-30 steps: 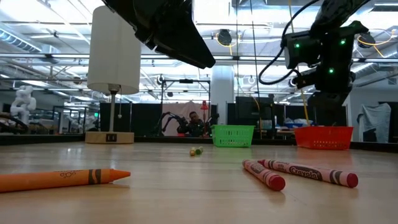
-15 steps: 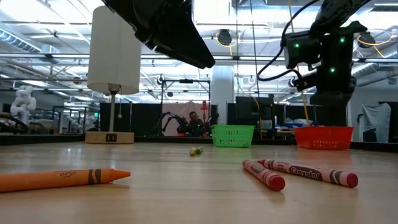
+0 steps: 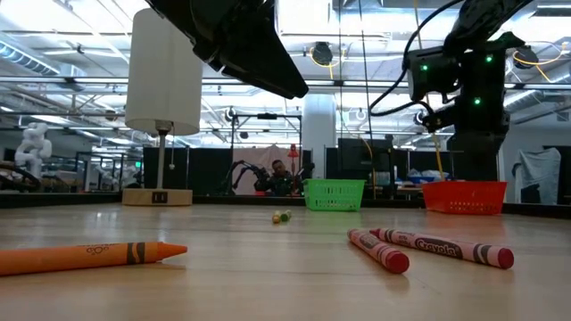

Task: Sort crayons
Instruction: Put the green crayon into the red bin, then put the red crayon into the green bin

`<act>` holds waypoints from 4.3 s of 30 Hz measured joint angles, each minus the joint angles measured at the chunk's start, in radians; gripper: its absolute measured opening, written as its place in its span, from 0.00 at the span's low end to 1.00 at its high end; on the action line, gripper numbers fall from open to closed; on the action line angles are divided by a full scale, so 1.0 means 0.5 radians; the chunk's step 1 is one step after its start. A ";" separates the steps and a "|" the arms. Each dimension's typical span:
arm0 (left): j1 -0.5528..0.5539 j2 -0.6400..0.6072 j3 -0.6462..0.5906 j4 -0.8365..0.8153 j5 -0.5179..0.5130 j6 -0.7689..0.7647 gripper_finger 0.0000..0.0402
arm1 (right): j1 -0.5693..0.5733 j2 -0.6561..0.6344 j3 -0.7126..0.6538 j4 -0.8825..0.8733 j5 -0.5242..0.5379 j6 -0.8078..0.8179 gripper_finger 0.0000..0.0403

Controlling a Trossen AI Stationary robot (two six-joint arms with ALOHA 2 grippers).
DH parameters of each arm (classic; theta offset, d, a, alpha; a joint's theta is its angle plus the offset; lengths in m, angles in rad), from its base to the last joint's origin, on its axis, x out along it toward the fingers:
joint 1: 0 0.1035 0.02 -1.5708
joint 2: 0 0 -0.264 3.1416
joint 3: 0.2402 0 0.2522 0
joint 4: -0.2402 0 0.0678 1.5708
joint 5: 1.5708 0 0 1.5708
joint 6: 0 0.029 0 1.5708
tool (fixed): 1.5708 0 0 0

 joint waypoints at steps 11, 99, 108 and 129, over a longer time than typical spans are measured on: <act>-0.001 0.000 0.000 -0.002 0.000 -0.001 0.55 | -0.013 0.000 -0.006 -0.055 0.105 0.002 0.00; -0.001 0.000 0.000 -0.001 0.000 0.008 0.55 | -0.267 -0.007 -0.110 0.046 0.166 -0.015 0.00; -0.001 0.000 0.000 -0.036 0.001 0.011 0.55 | 0.039 -0.133 -0.033 -0.006 0.163 0.180 0.00; -0.396 0.000 -0.193 -0.450 0.242 -0.891 0.55 | 1.419 0.001 -0.017 1.561 0.112 -0.176 0.00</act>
